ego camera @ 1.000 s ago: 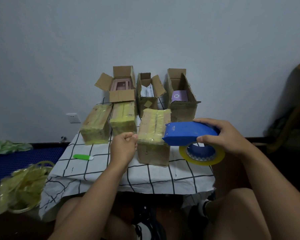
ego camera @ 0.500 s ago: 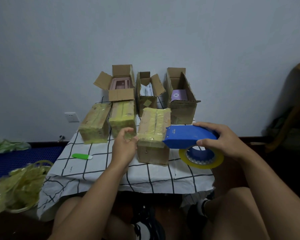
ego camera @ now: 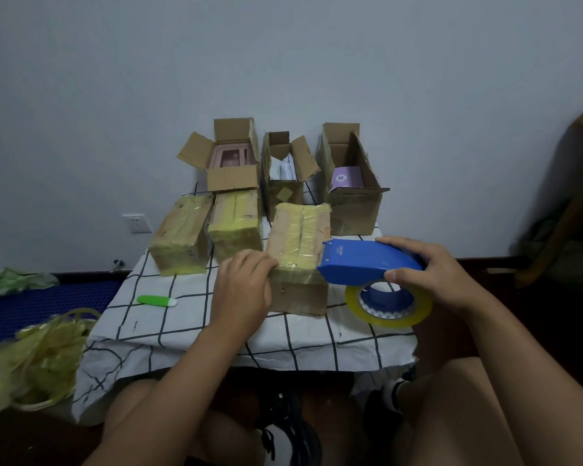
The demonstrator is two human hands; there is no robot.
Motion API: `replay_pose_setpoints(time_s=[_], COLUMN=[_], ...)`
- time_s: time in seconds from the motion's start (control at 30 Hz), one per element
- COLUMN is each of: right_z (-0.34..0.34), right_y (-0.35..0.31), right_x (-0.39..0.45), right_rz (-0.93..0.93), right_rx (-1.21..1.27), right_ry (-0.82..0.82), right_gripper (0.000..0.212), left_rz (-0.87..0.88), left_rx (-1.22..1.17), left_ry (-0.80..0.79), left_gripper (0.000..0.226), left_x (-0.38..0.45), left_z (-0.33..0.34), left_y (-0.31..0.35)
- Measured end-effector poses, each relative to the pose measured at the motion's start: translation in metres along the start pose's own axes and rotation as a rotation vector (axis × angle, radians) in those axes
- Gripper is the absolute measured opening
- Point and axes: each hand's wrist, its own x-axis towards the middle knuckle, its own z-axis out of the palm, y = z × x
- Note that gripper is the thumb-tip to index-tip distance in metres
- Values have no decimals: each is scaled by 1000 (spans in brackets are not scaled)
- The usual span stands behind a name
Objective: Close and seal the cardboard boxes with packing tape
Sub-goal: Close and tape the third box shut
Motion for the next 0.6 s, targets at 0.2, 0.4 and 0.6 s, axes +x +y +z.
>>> replay_pose_setpoints(time_s=[0.2,0.4,0.6], right_z=[3,4,6], right_y=[2,4,4], right_x=[-1,-2,-3], right_rz=[10,8,17], right_rx=[14,10,18], right_ry=[2,-2,5], right_gripper=[55,50,51], left_rz=[5,43,6], left_rx=[72,77,182], left_ry=[-104,-131,-224], left_gripper=[46,51,48], left_x=[-11,-12,-4], left_z=[-2,-2,-6], left_y=[2,9,22])
